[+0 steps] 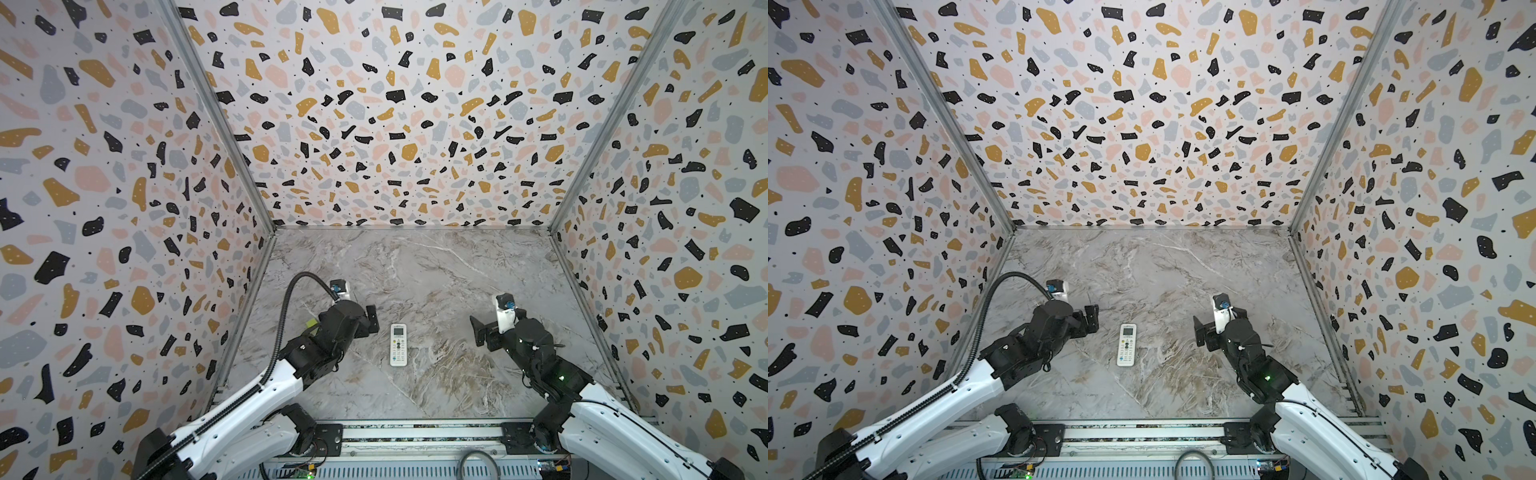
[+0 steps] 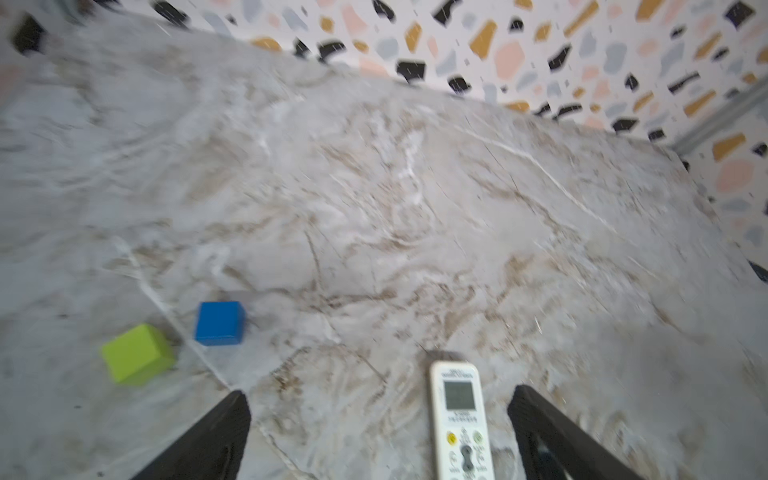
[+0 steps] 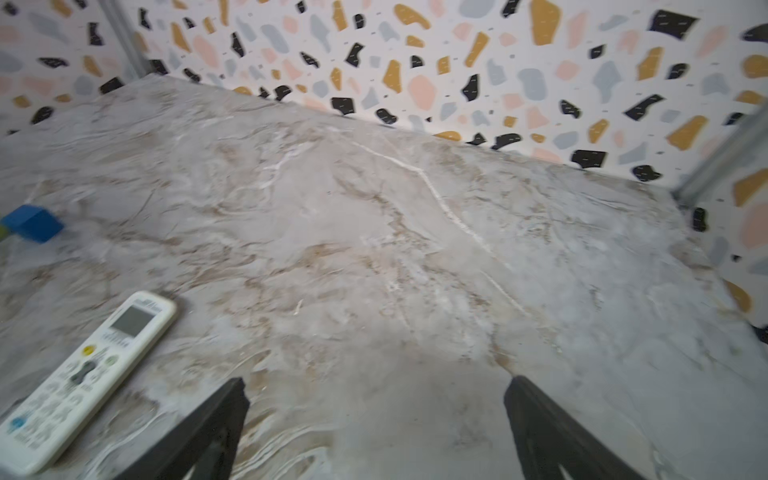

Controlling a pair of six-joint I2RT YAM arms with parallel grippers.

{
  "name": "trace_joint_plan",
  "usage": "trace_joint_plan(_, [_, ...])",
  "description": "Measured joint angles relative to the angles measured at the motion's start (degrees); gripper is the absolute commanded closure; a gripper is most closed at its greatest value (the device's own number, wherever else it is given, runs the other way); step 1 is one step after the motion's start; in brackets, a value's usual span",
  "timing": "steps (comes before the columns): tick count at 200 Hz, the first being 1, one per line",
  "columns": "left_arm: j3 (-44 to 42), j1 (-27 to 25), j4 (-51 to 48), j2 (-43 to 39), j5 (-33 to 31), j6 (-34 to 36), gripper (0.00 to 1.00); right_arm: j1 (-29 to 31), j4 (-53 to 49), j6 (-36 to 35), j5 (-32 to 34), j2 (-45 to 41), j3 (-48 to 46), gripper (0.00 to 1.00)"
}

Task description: Load the batteries into the remote control

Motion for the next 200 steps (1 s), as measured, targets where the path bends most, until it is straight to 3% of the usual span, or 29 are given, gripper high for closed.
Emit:
trace_joint_plan(44, [-9.2, 0.5, 8.0, -5.2, -21.0, 2.5, 0.0, -10.4, 8.1, 0.6, 6.5, -0.8, -6.6, 0.01])
trace_joint_plan(99, [-17.6, 0.8, 23.5, -4.8, -34.6, 15.7, 0.01, -18.4, 28.8, -0.9, 9.8, 7.1, -18.8, 0.01])
trace_joint_plan(147, [-22.0, 5.2, 37.3, 3.0, -39.1, 21.7, 0.0, -20.3, 45.4, -6.8, 6.4, 23.6, -18.4, 0.01])
trace_joint_plan(200, [-25.6, 14.4, 56.3, 15.4, -37.0, 24.8, 0.01, -21.6, 57.6, -10.5, 2.6, 33.4, -15.4, 0.01])
